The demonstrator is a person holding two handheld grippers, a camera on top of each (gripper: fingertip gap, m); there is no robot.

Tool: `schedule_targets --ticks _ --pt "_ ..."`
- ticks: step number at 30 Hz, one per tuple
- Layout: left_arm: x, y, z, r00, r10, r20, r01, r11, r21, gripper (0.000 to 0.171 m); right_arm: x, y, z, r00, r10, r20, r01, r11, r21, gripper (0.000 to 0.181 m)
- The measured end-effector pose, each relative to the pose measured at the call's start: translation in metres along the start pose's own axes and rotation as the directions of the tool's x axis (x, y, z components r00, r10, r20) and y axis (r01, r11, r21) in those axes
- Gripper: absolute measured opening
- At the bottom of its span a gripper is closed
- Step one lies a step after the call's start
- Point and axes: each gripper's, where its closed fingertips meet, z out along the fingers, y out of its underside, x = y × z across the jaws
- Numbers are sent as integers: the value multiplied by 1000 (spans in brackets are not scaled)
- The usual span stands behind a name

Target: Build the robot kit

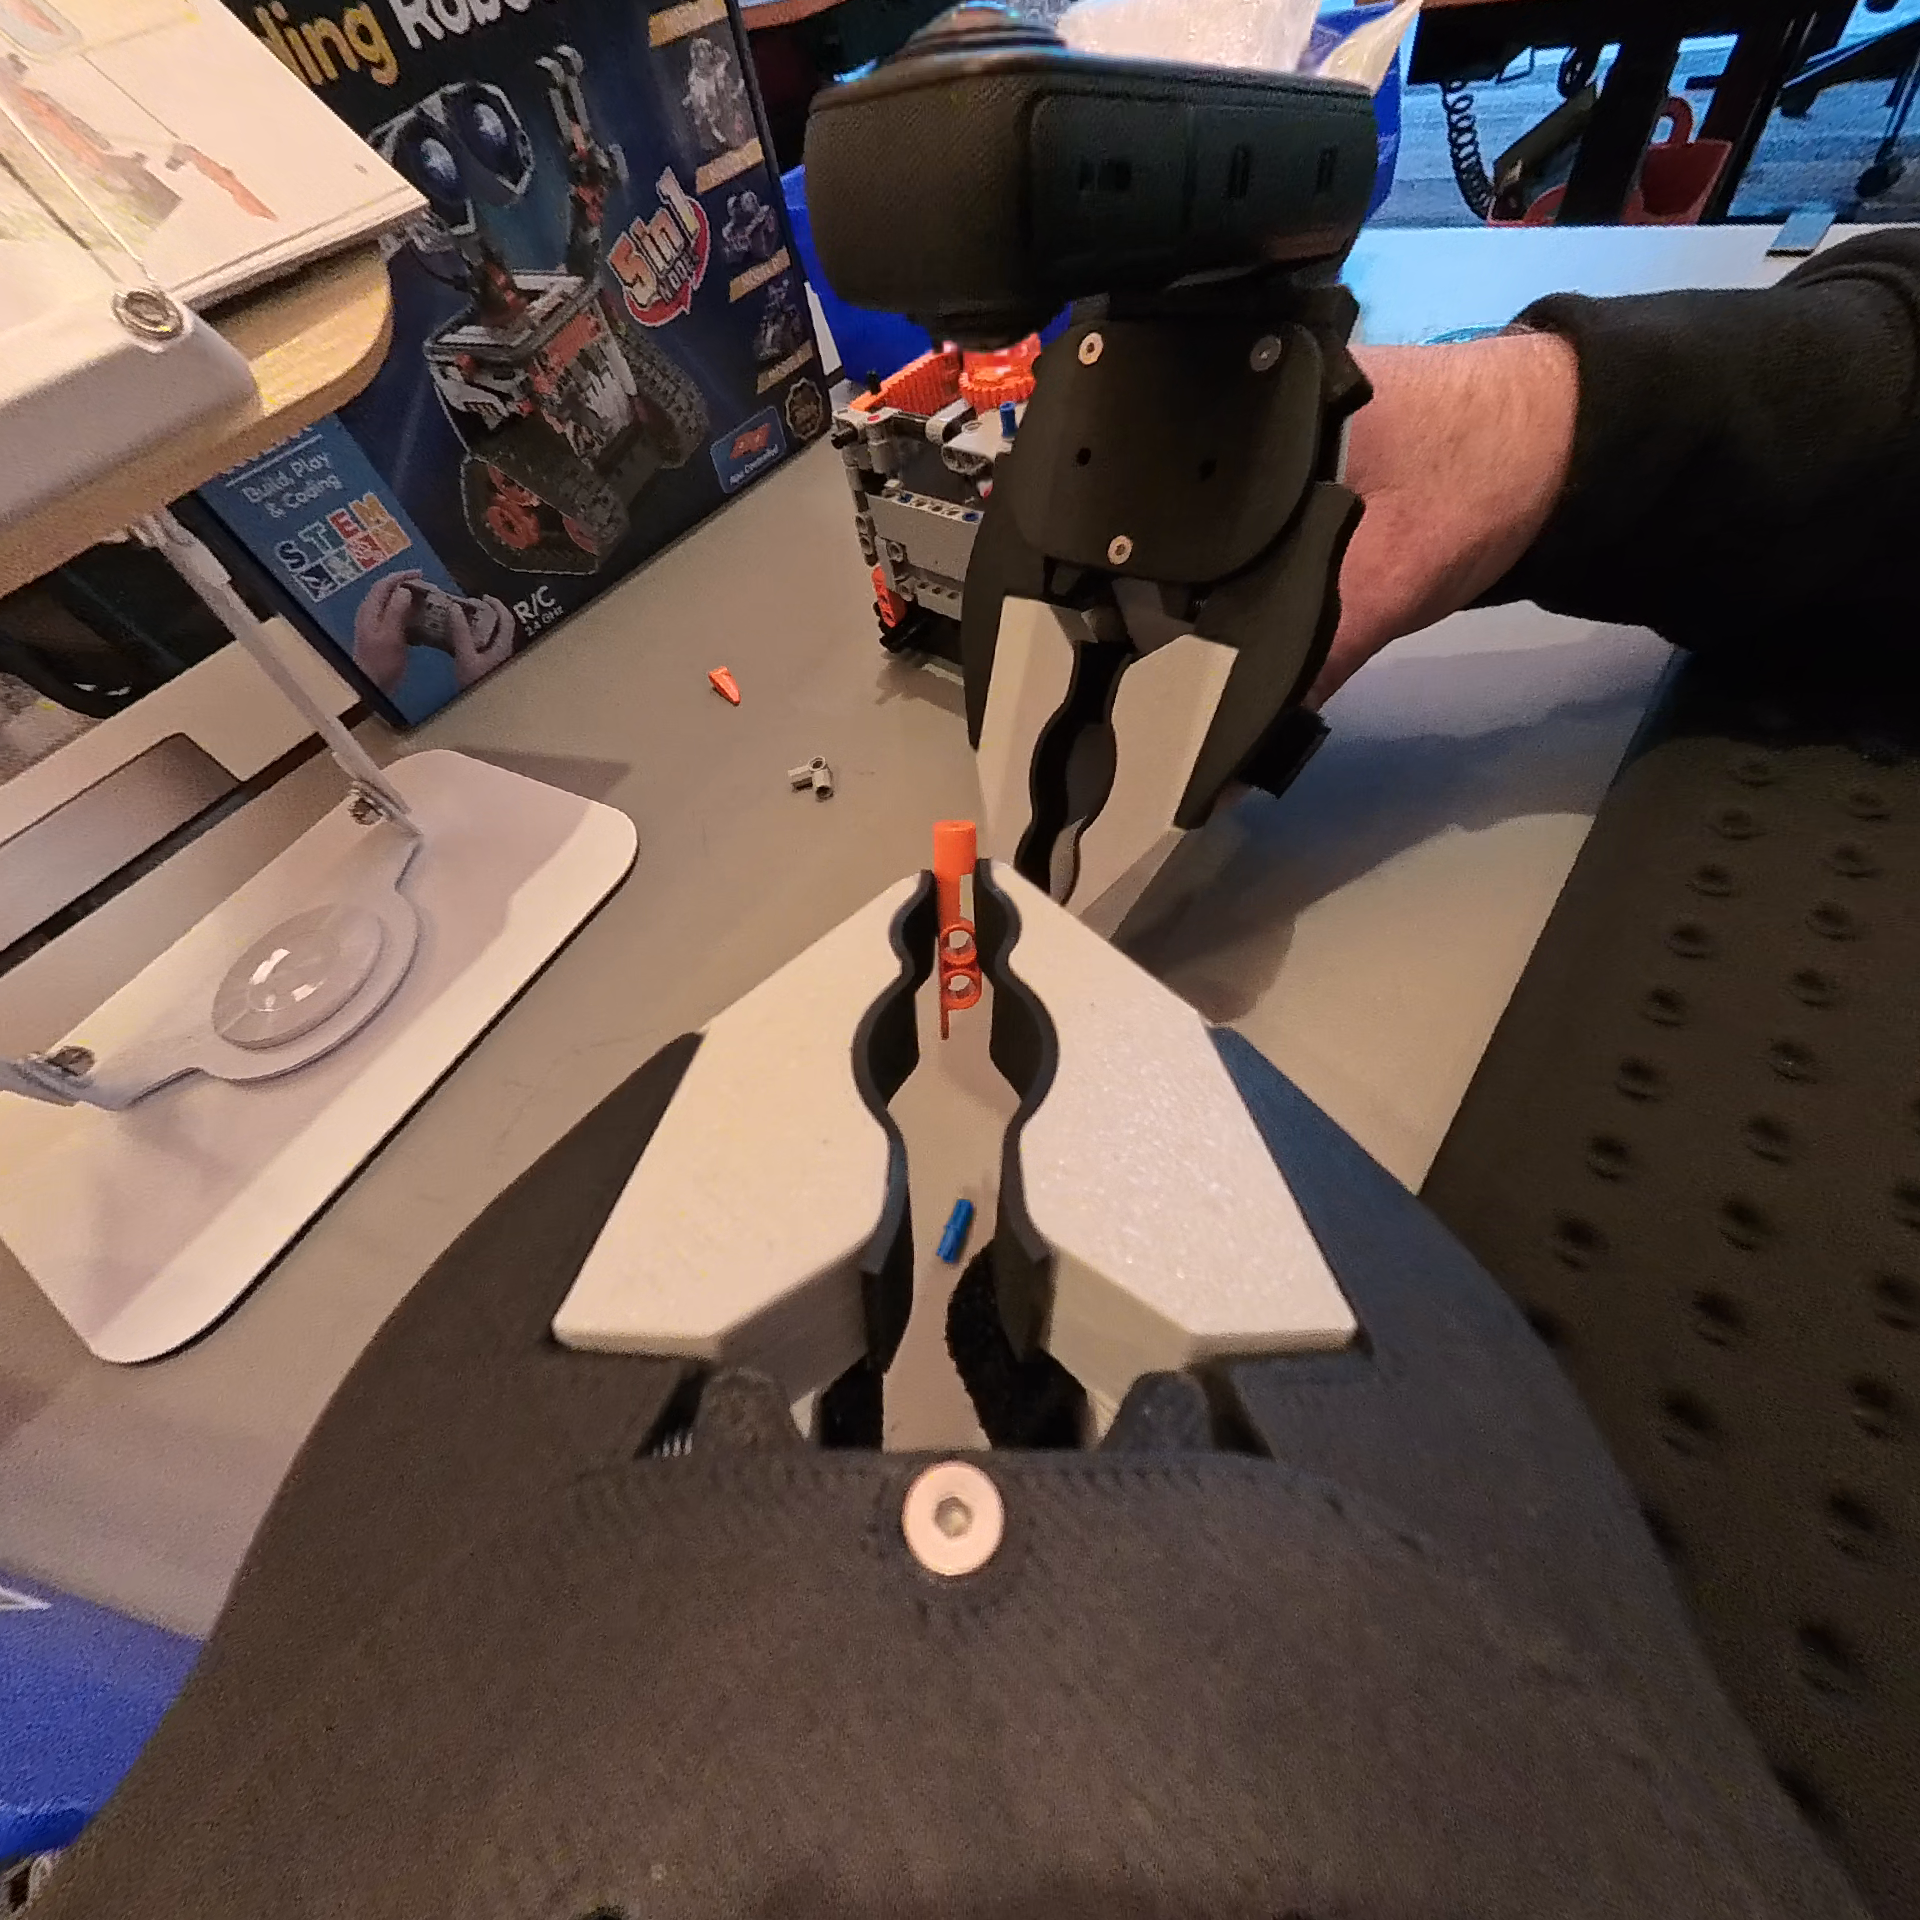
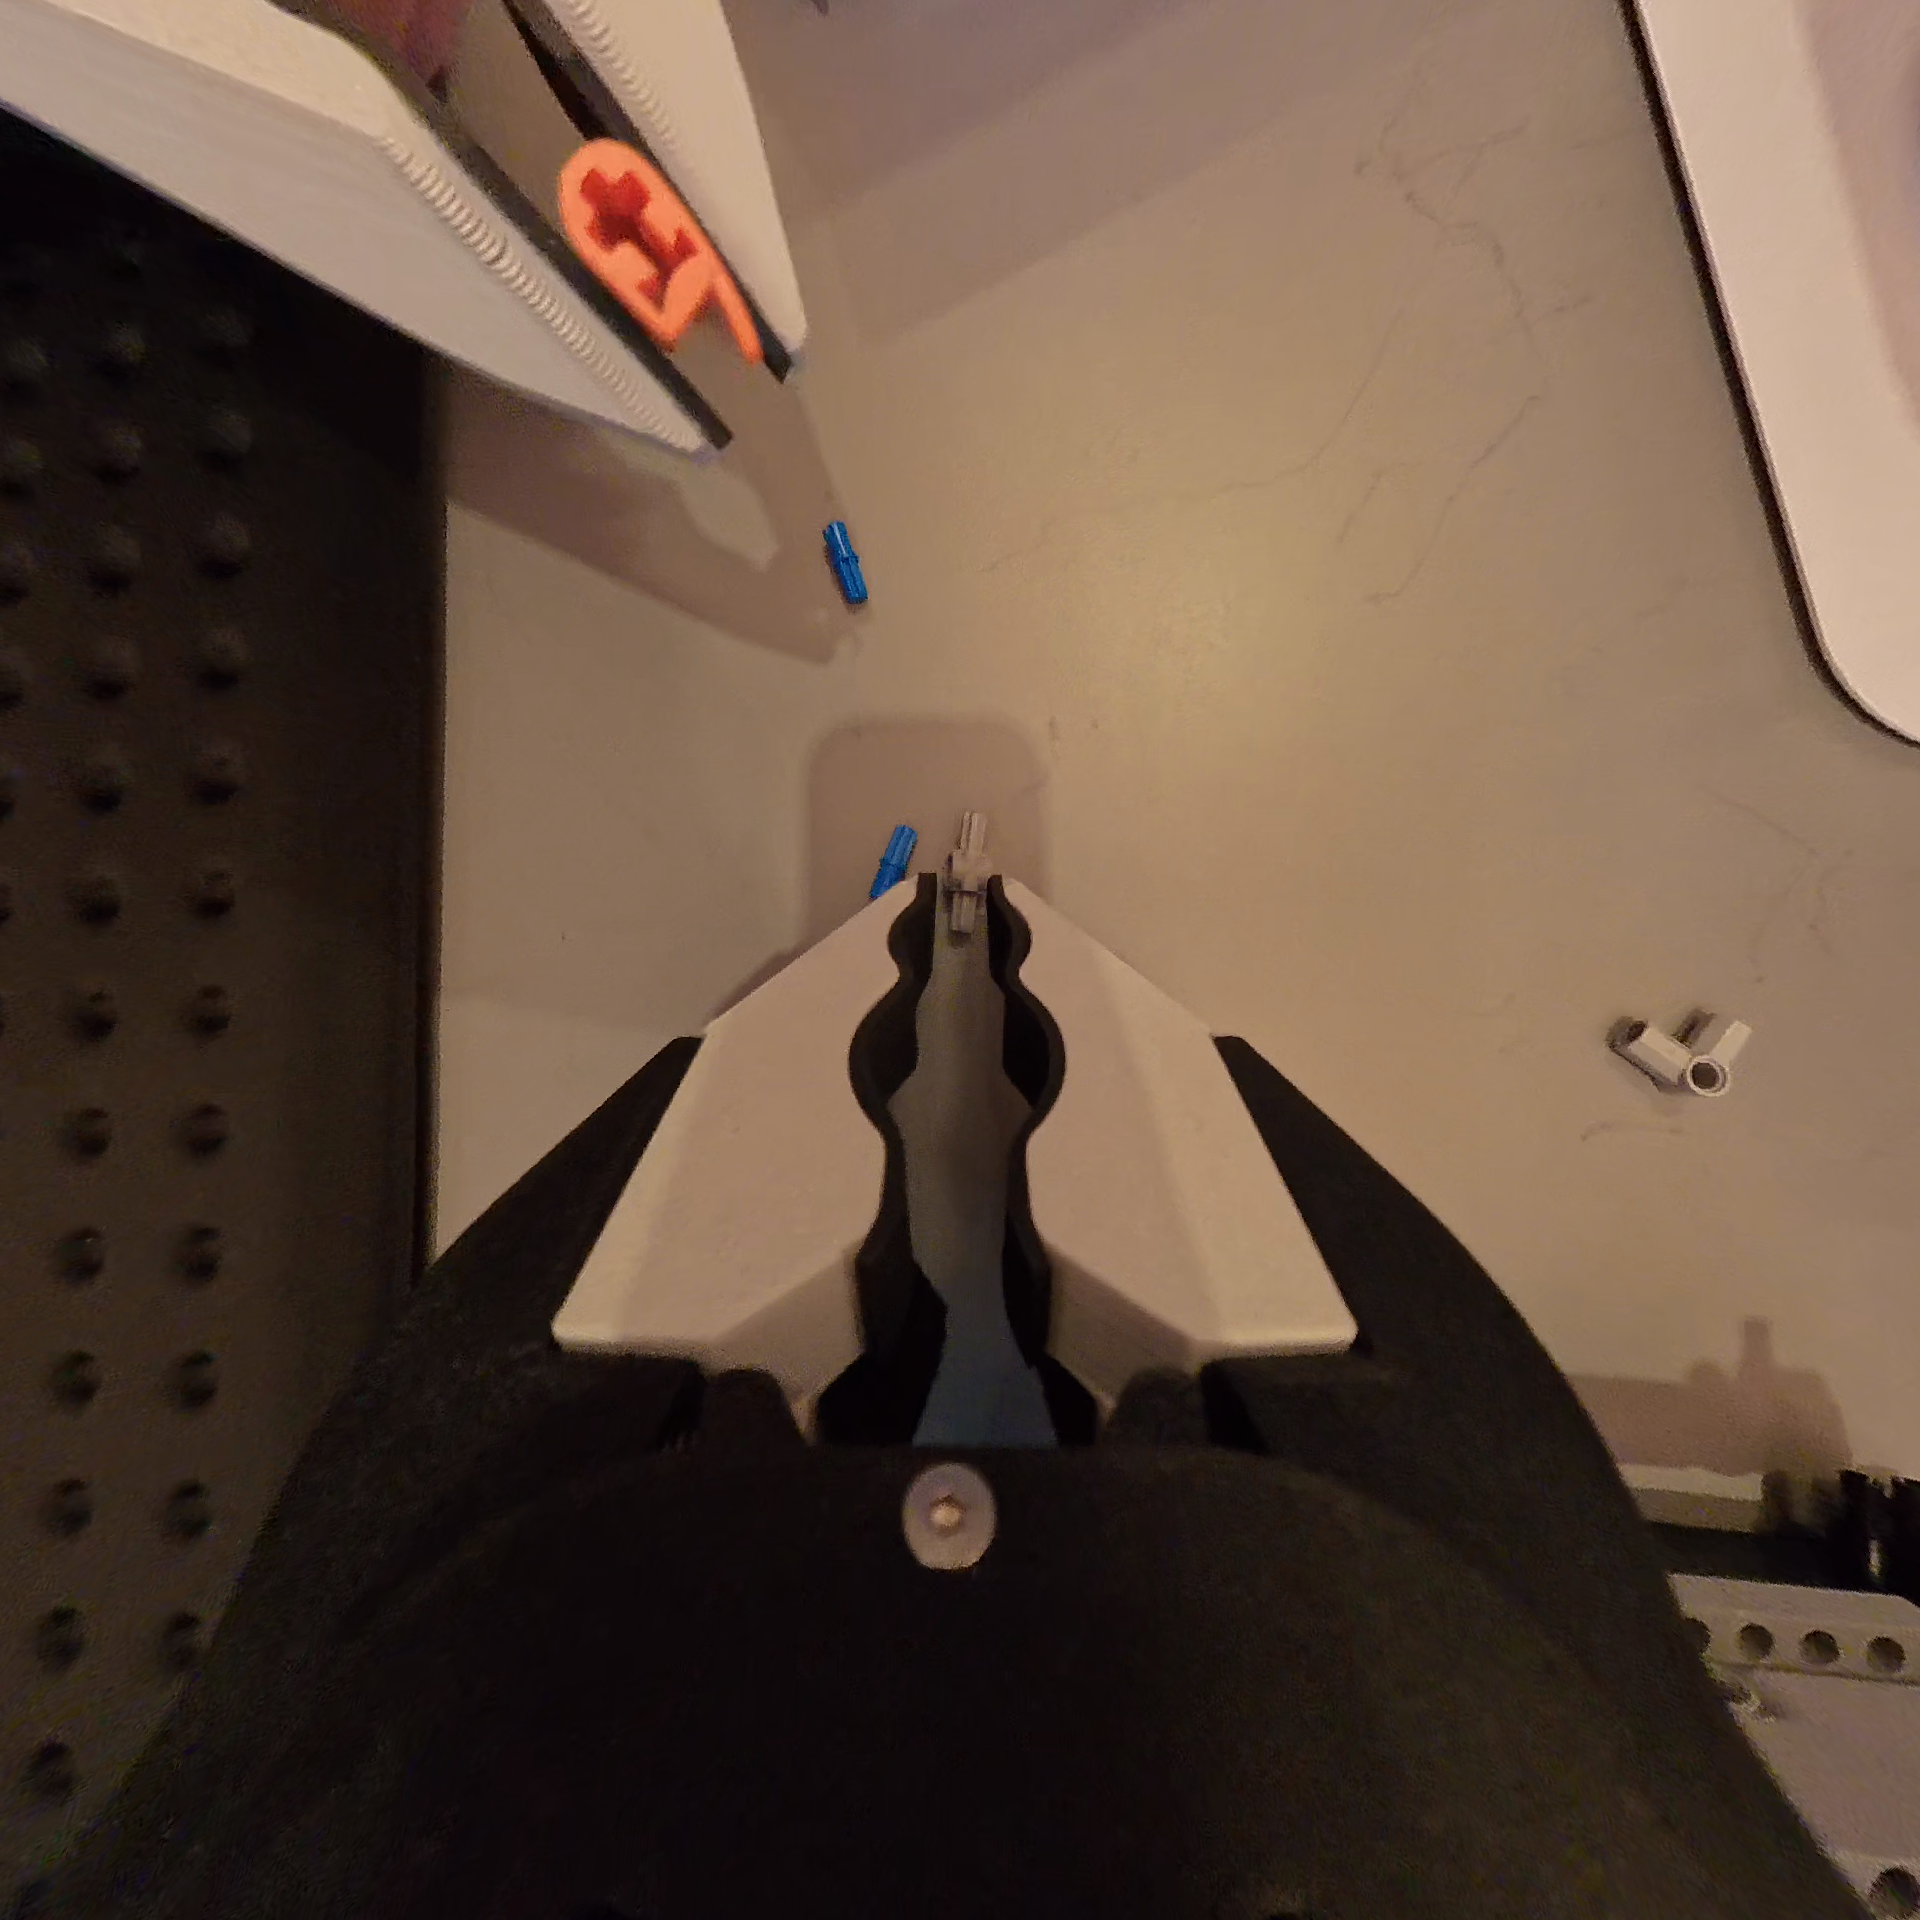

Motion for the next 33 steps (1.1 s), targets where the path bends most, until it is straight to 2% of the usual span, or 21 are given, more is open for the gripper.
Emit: schedule_targets --ticks 13,33 --pt "-14 -4 -5 988 71 136 -71 997 -2 5 2 0 -4 1000 15 -17 -15 1000 4 12" --pt "-17 -2 -9 983 85 164 -83 996 -18 5 1 0 -3 1000 24 1 -24 1000 17 9"
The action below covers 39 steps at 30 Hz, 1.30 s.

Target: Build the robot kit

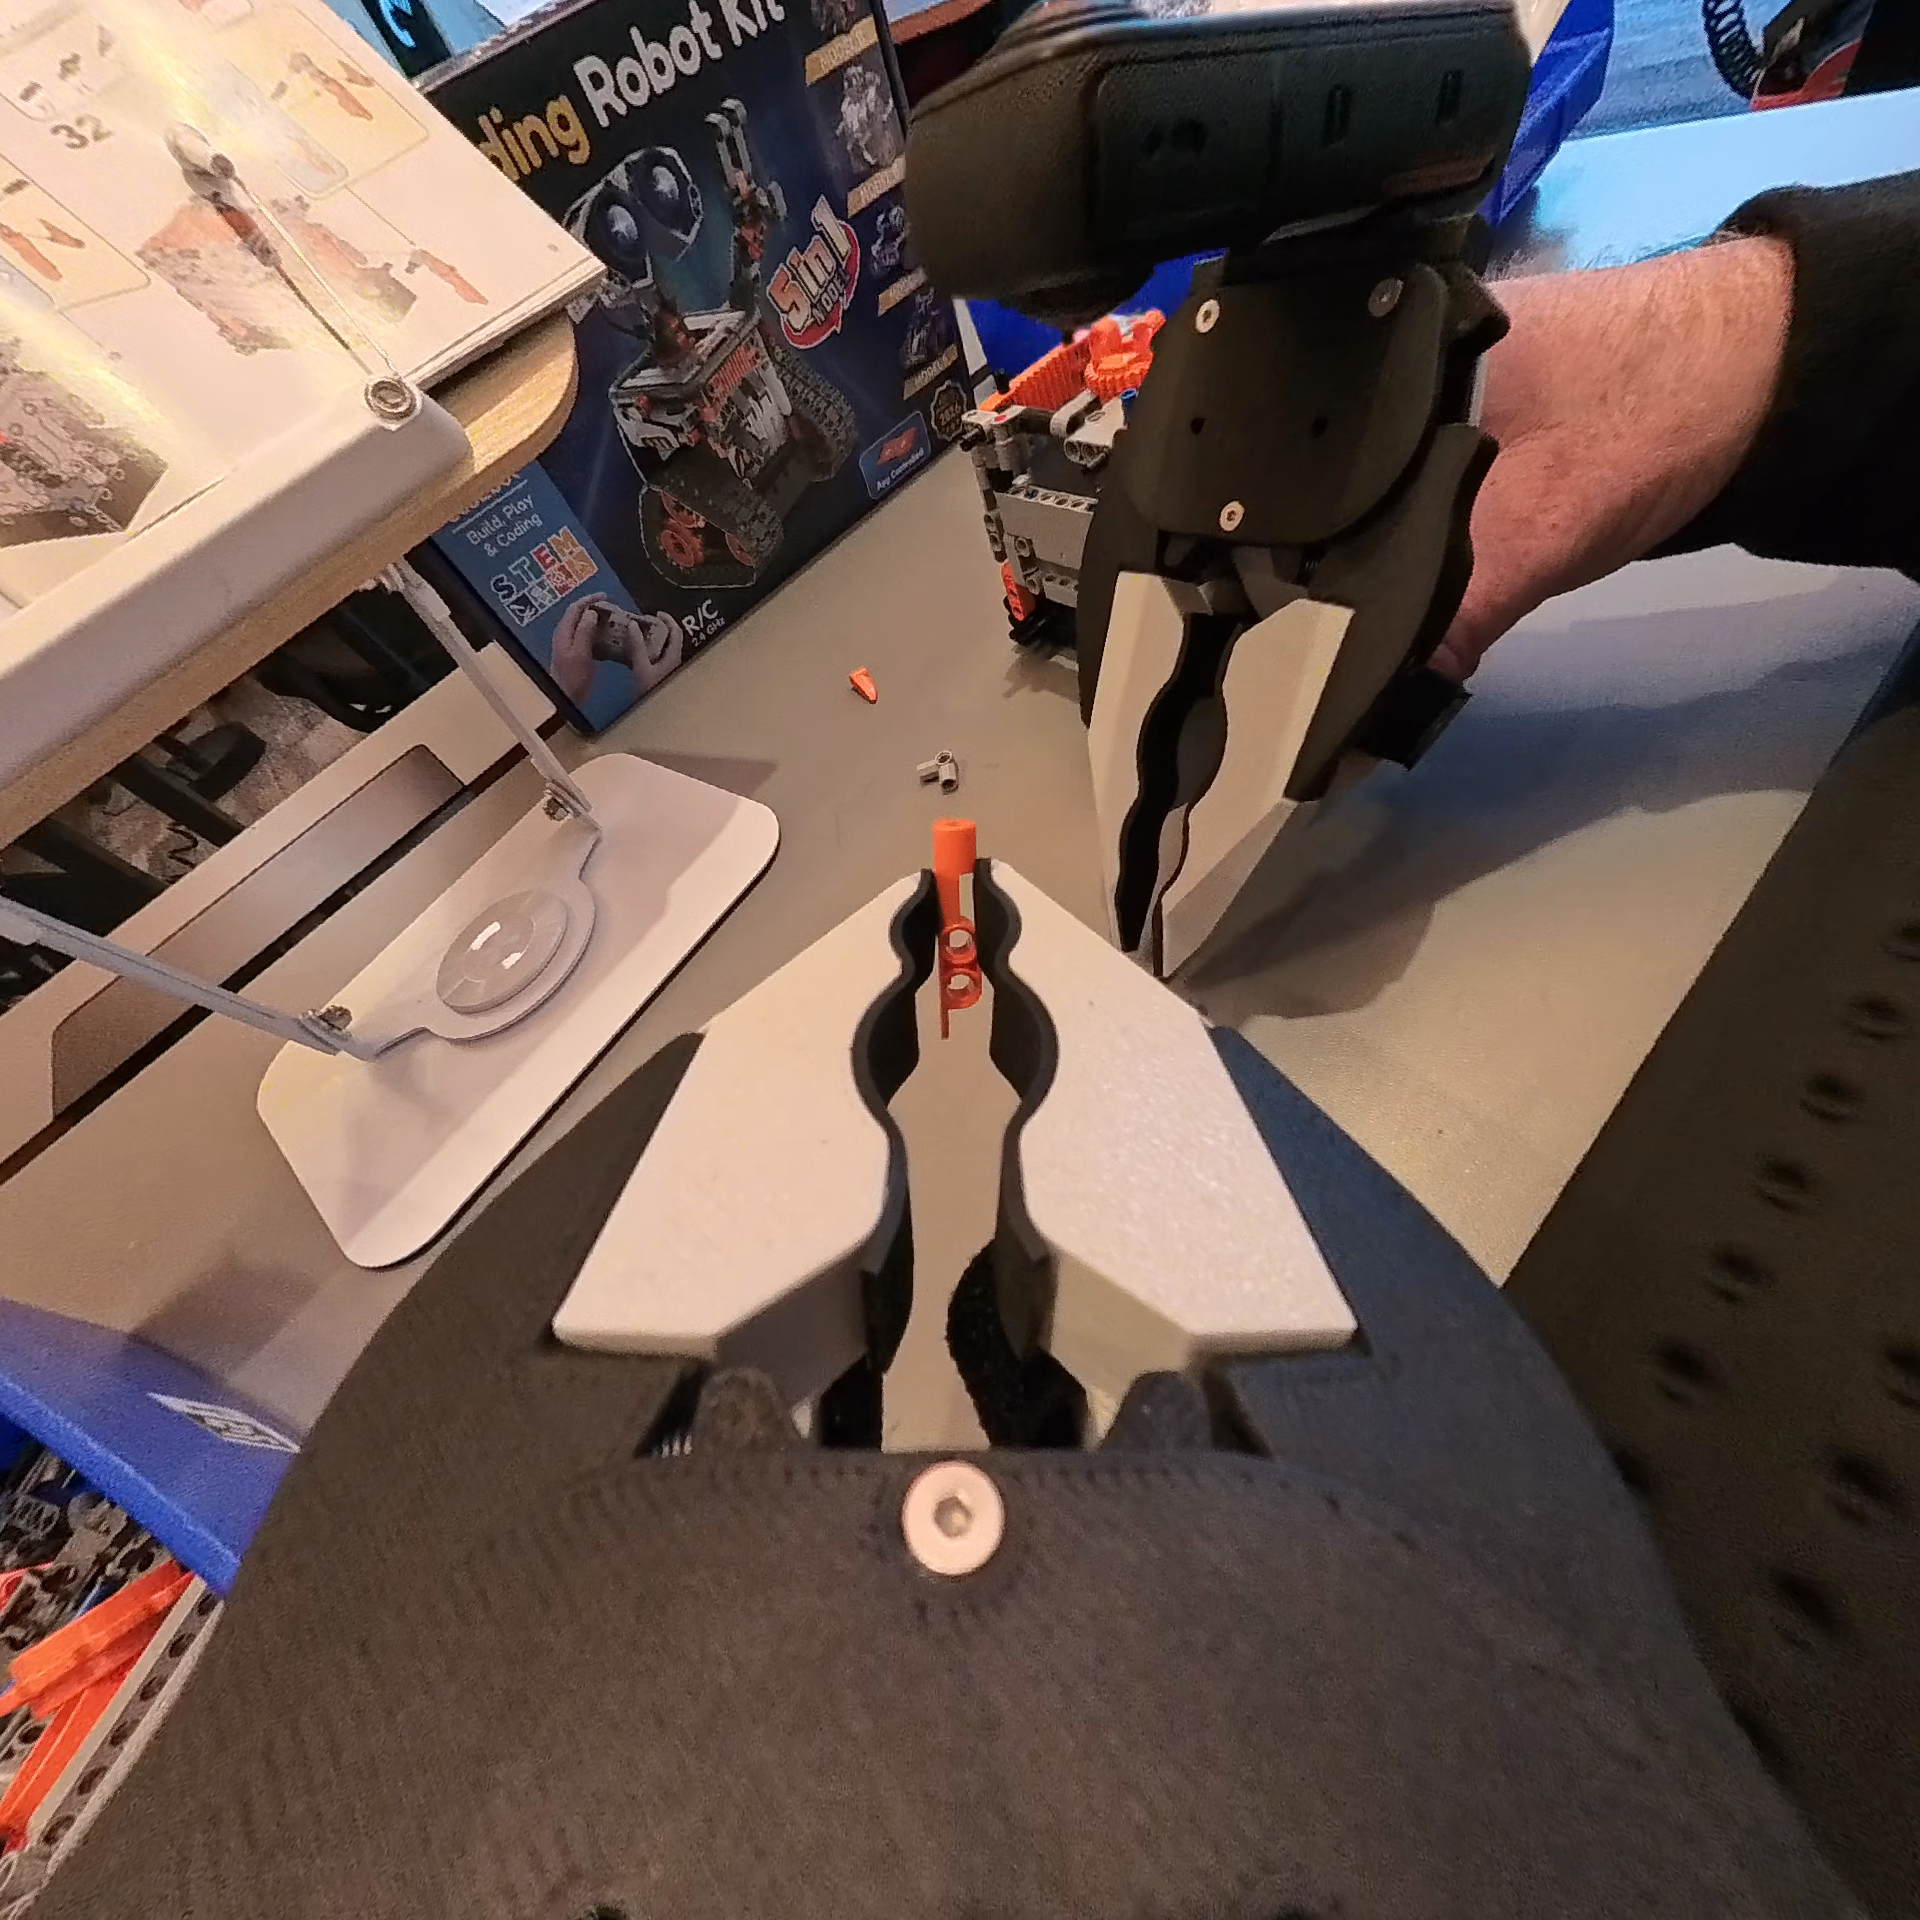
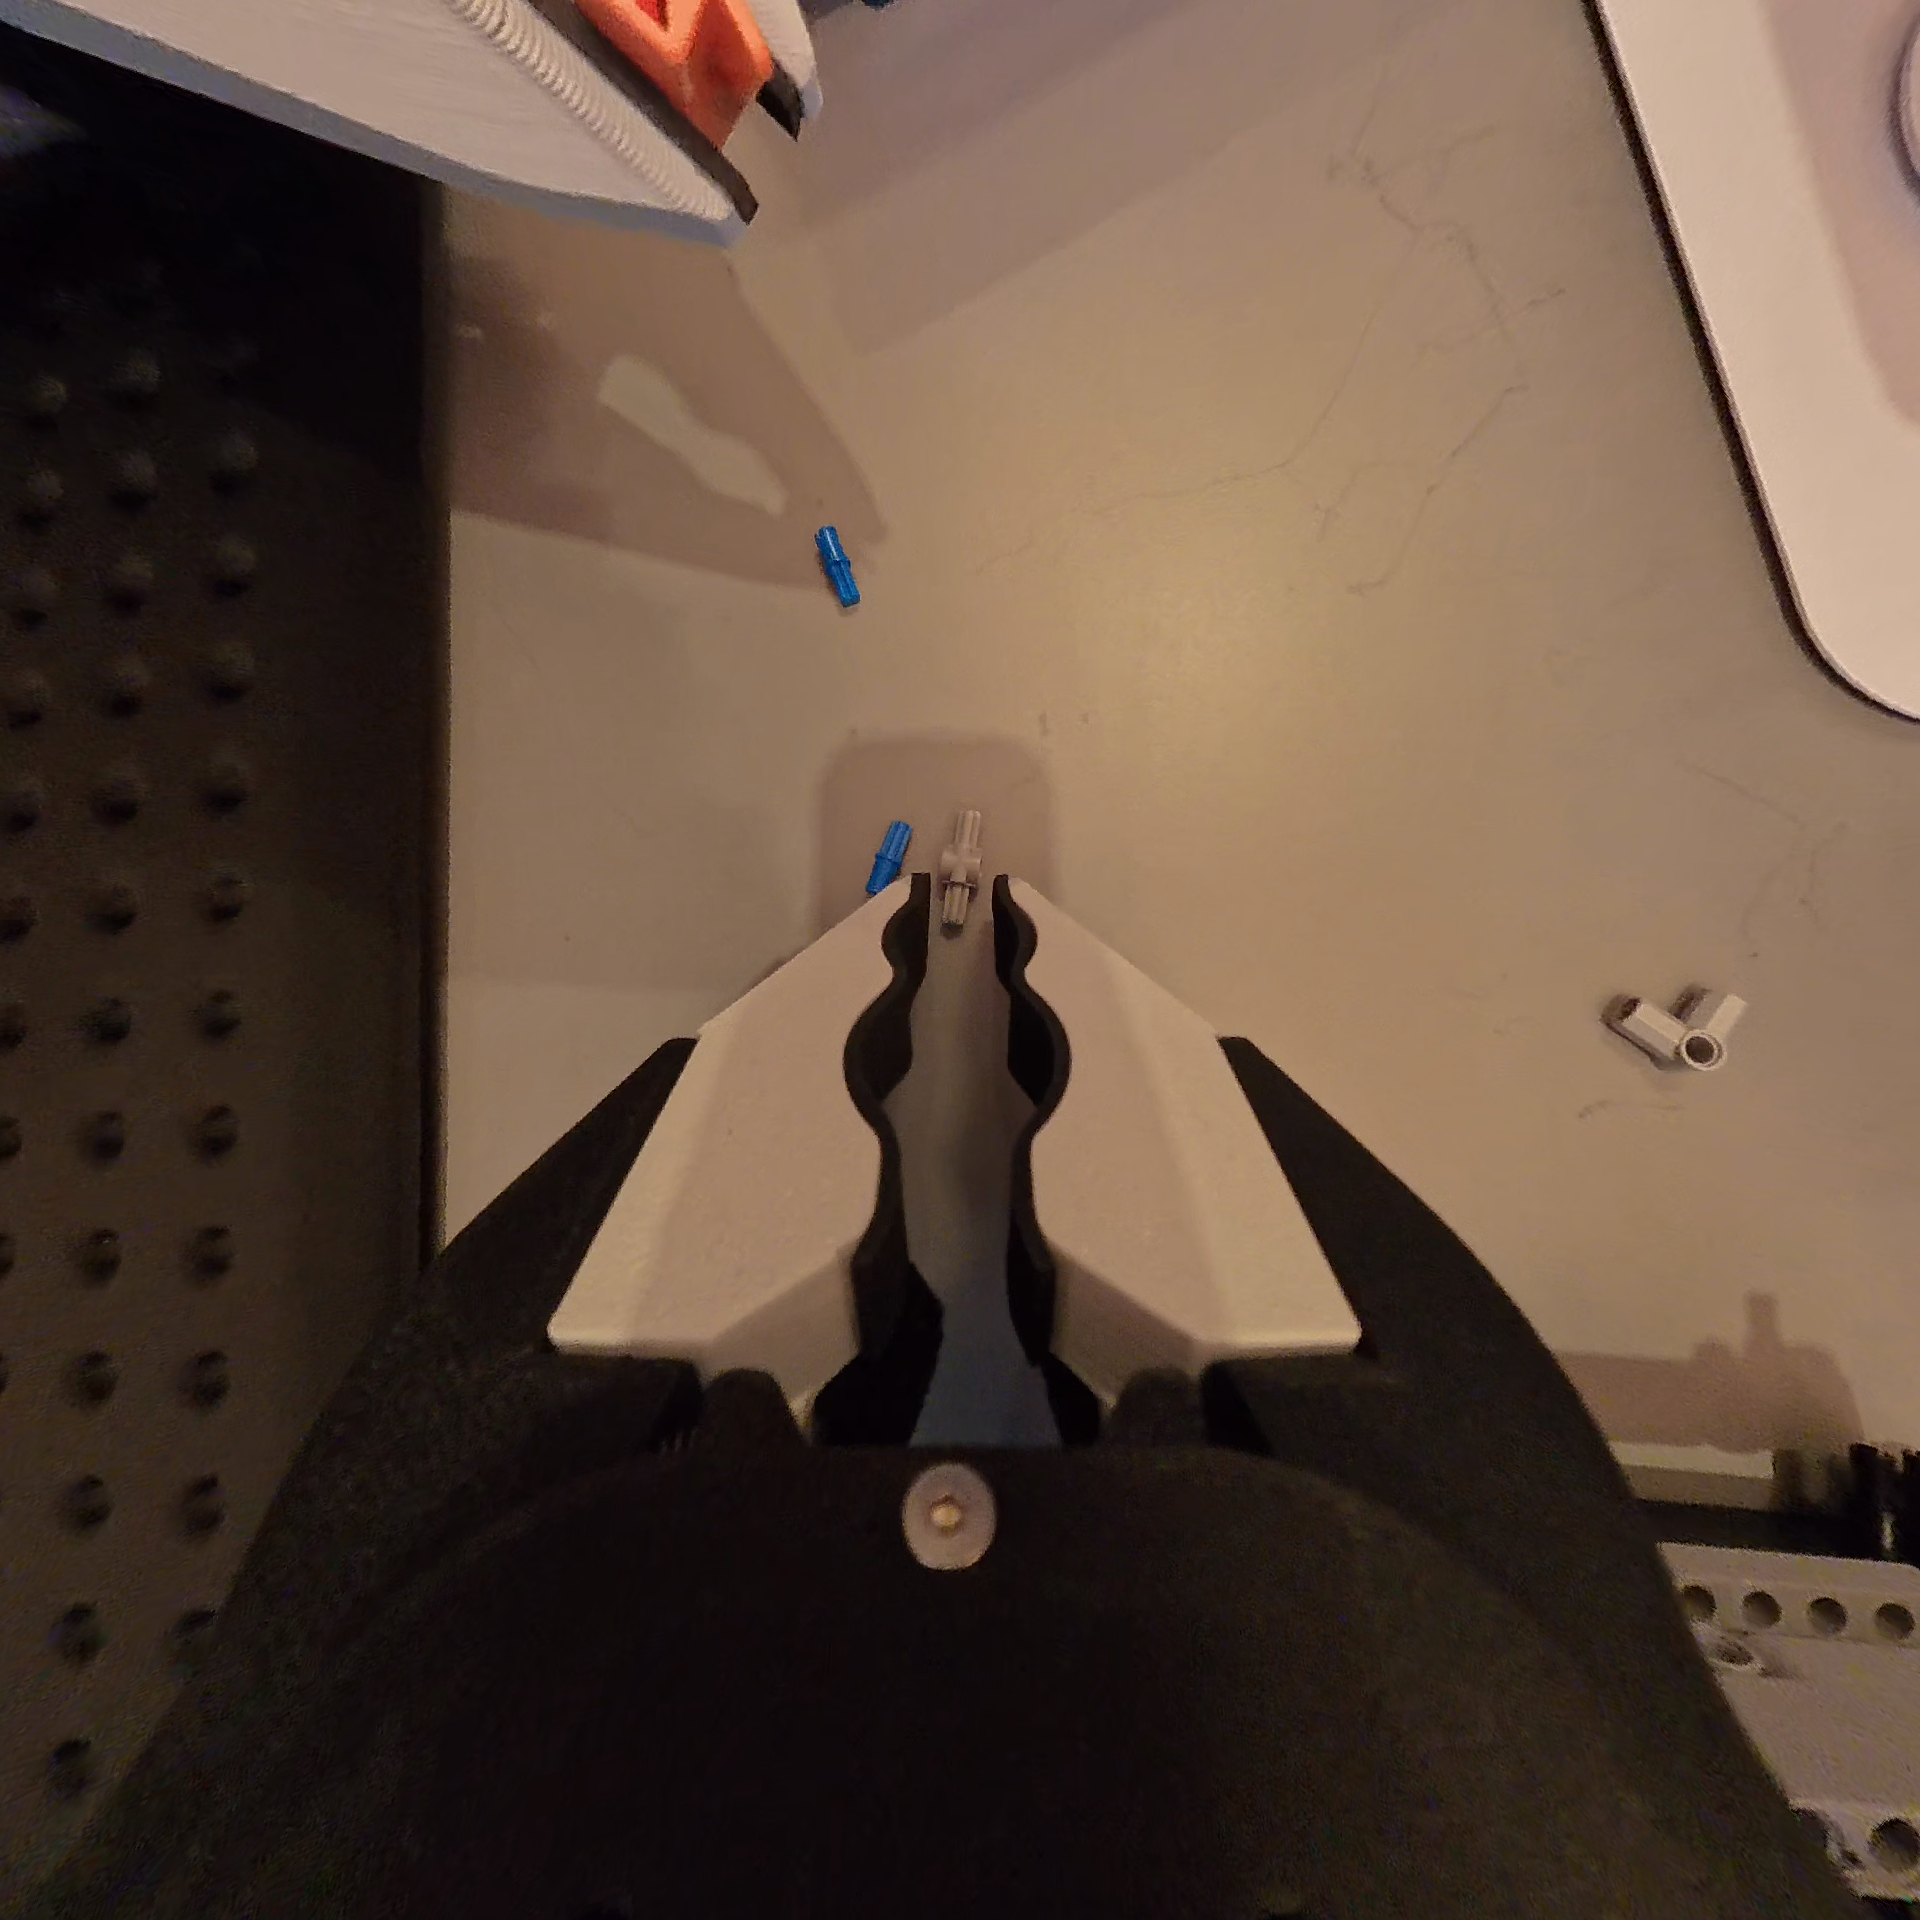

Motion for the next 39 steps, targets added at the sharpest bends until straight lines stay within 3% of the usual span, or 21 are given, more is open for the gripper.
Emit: schedule_targets --ticks 18,31,39 --pt "2 12 -6 999 31 23 -30 999 -43 5 6 2 -10 1000 8 -22 -8 1000 18 14" --pt "6 18 -1 1000 18 -10 -19 998 -67 5 -1 4 8 1000 -6 7 6 1000 -21 9" --pt "3 26 0 989 139 39 -133 983 -130 5 -2 -1 5 998 46 36 -46 999 13 5"
